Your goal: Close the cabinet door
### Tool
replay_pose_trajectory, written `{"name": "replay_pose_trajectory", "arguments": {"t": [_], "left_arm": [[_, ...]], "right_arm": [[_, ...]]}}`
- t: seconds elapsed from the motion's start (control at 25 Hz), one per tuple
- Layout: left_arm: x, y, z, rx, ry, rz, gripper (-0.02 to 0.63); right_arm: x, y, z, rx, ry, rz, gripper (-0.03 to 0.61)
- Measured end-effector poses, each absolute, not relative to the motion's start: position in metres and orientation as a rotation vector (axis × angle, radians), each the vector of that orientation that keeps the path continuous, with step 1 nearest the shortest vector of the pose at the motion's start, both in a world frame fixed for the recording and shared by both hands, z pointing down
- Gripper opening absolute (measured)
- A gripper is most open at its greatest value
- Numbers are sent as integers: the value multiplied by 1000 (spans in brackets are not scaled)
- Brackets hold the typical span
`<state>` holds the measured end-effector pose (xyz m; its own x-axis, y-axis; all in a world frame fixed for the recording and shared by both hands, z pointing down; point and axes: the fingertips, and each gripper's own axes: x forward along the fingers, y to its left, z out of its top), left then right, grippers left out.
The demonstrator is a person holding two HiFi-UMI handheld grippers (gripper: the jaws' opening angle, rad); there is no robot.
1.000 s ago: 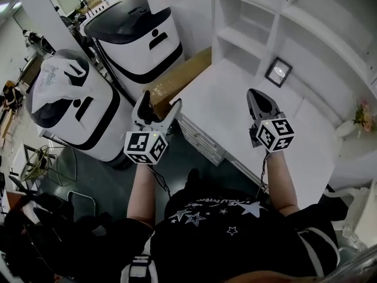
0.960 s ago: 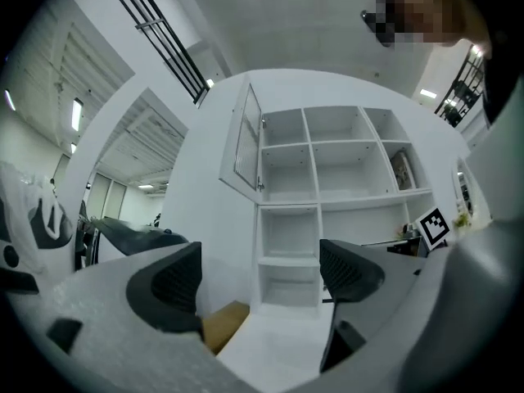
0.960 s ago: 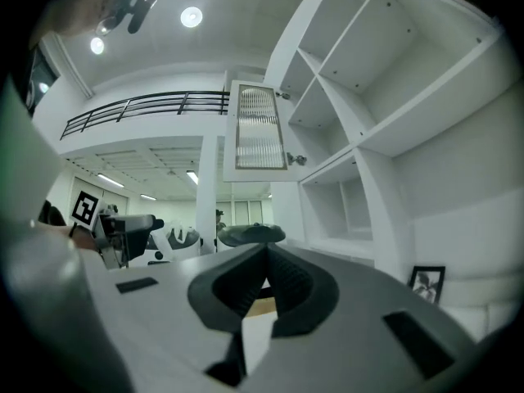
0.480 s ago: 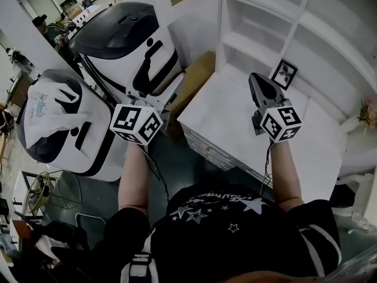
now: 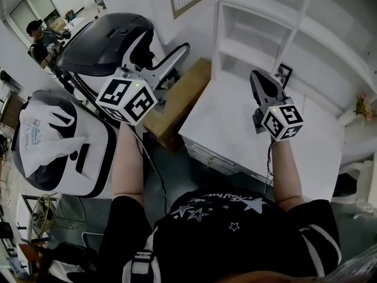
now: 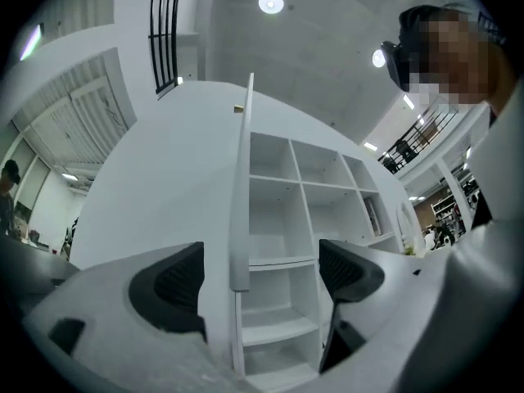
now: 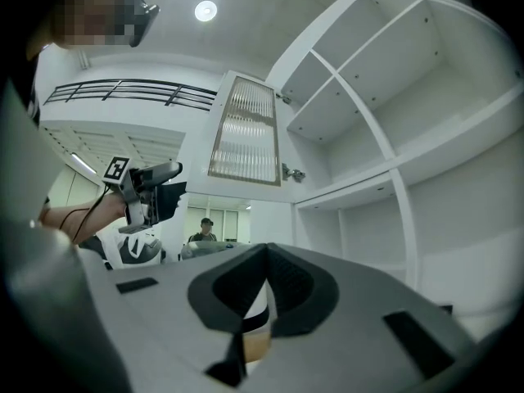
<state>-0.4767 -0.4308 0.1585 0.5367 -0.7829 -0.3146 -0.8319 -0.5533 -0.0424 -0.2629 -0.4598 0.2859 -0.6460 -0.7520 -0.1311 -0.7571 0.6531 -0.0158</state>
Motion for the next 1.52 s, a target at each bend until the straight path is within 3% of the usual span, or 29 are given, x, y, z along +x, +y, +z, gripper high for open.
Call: {"name": "replay_pose_trajectory", "arguments": {"t": [0.12,0.32,0.44,0.96,1.52], "left_arm": [[-471,-437,150,-2588,1352,382,396],[-456,-436,147,-2573,1356,349,380],[-446,-433,150,-2575,1368,340,337],[-345,-409,148,-2667,1216,405,336],[-232,-455,157,-2738,1049,378,334]], "right_arm": [[-255,-460,282,-1276,2730,63,6],[-239,-457,285,-1277,2734,55,6],[-230,-458,289,-1263,2730,56,6],[-171,-473,288,-1260,2731,44,6],[-103,-484,292,-1307,2693,25,6]]}}
